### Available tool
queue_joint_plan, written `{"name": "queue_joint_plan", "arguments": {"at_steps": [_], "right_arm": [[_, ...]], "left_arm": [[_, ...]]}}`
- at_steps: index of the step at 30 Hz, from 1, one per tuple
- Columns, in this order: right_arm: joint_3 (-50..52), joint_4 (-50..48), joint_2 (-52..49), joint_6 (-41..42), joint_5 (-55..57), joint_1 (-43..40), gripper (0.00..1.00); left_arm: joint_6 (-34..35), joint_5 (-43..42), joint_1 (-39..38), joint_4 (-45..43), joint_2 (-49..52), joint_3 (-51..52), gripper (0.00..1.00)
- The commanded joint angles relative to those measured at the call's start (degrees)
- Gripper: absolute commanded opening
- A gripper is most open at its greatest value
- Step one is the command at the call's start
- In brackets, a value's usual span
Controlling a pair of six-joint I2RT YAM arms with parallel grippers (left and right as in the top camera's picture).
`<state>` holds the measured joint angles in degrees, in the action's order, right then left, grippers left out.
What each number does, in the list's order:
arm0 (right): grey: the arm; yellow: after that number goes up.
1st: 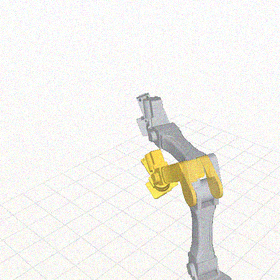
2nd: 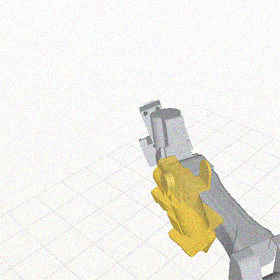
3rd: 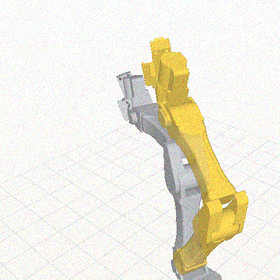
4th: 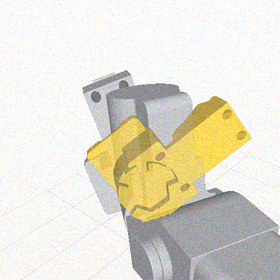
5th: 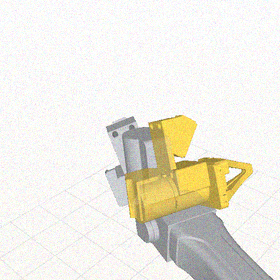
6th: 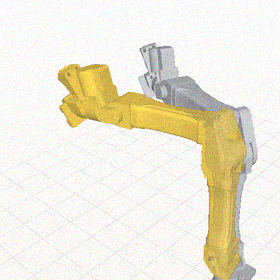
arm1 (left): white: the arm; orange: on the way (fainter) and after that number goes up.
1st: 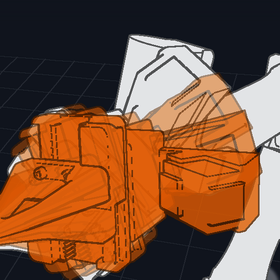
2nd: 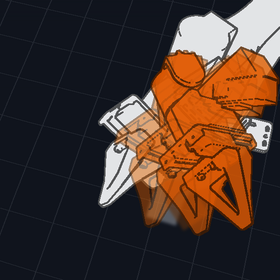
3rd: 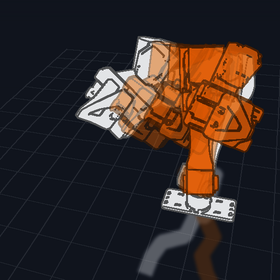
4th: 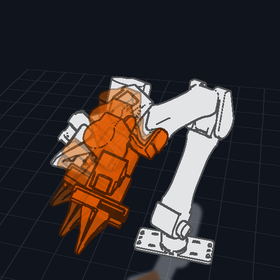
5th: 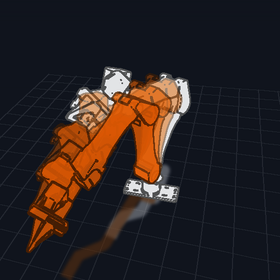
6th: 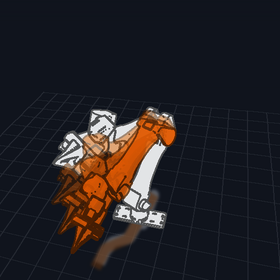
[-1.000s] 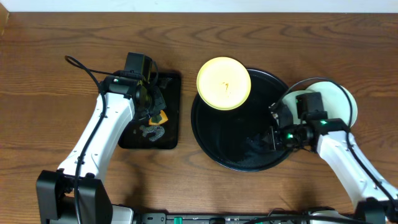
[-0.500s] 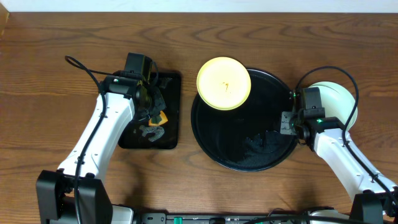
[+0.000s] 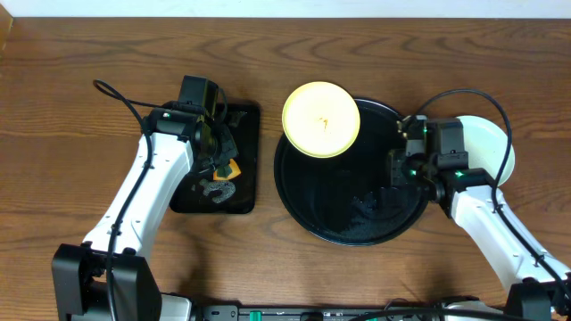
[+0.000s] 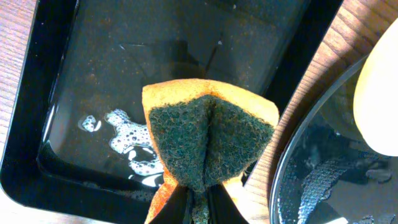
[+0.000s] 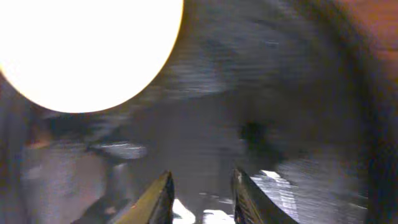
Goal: Clean dirty plates on tray and stack at the side
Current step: 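Release the plate and reach the right gripper to the yellow plate rim, then grip and tilt the yellow plate with the right gripper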
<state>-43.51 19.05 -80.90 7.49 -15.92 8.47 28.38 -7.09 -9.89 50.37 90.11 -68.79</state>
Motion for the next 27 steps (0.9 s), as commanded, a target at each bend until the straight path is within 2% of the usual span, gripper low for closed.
{"name": "queue_joint_plan", "arguments": {"at_steps": [1,7,11,19,27], "right_arm": [[-4.44,2.47,1.14,-1.38,-7.82,1.68,0.33],[-18.78,15.41,-1.97,-2.01,-3.82,1.70,0.38],[-27.74,18.82,-8.22,-2.86,-3.91,1.57,0.39],[-32.00,9.97,-21.22,-5.84,-5.09,1.05,0.48],[-32.00,3.80,-32.41,-3.19,-7.02,0.81,0.47]], "left_arm": [[-0.92,0.74,0.22,0.15,-0.72,0.31,0.08],[-0.94,0.74,0.22,-0.04,-0.72,0.31,0.08],[-0.92,0.74,0.22,-0.09,-0.72,0.31,0.08],[-0.92,0.72,0.22,-0.09,-0.72,0.31,0.08],[-0.92,0.74,0.22,-0.09,-0.72,0.31,0.08]]}}
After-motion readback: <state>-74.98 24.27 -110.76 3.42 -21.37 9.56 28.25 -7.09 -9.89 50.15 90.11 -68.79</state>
